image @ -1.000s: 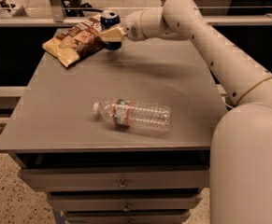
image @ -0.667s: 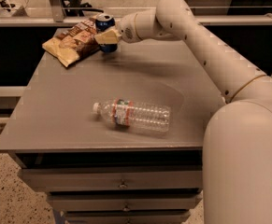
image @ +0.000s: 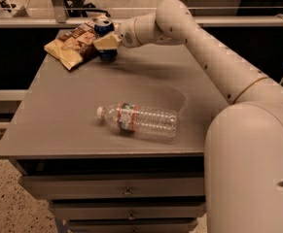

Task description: Move pepsi can near brown chip bag

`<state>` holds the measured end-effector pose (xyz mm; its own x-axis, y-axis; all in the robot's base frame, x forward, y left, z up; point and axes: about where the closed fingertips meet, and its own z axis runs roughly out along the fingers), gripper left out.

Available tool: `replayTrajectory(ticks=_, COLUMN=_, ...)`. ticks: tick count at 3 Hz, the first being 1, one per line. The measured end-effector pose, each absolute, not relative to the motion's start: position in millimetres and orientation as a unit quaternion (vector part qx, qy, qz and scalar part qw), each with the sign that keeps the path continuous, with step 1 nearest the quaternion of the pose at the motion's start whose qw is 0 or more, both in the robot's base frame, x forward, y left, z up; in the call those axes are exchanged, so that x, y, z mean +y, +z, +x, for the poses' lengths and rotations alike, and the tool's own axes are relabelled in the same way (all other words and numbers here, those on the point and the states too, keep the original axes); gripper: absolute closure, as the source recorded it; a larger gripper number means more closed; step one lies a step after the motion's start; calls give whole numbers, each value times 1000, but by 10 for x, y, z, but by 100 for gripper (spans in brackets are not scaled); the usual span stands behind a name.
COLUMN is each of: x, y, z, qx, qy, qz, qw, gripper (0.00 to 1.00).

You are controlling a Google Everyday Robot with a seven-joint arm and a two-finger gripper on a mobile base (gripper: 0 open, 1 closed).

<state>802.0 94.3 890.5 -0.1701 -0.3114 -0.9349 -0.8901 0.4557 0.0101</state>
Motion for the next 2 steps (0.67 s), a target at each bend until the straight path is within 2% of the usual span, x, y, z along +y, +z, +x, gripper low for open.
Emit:
replayTrajectory(ticks=1, x=970, y=8876, z=8025, qx=706, qy=302, qz=-425, qw=480, gripper=4)
replayTrajectory(ticks=2, x=966, y=8875, z=8025, qx=706, qy=302, qz=-424, qw=480, gripper=0)
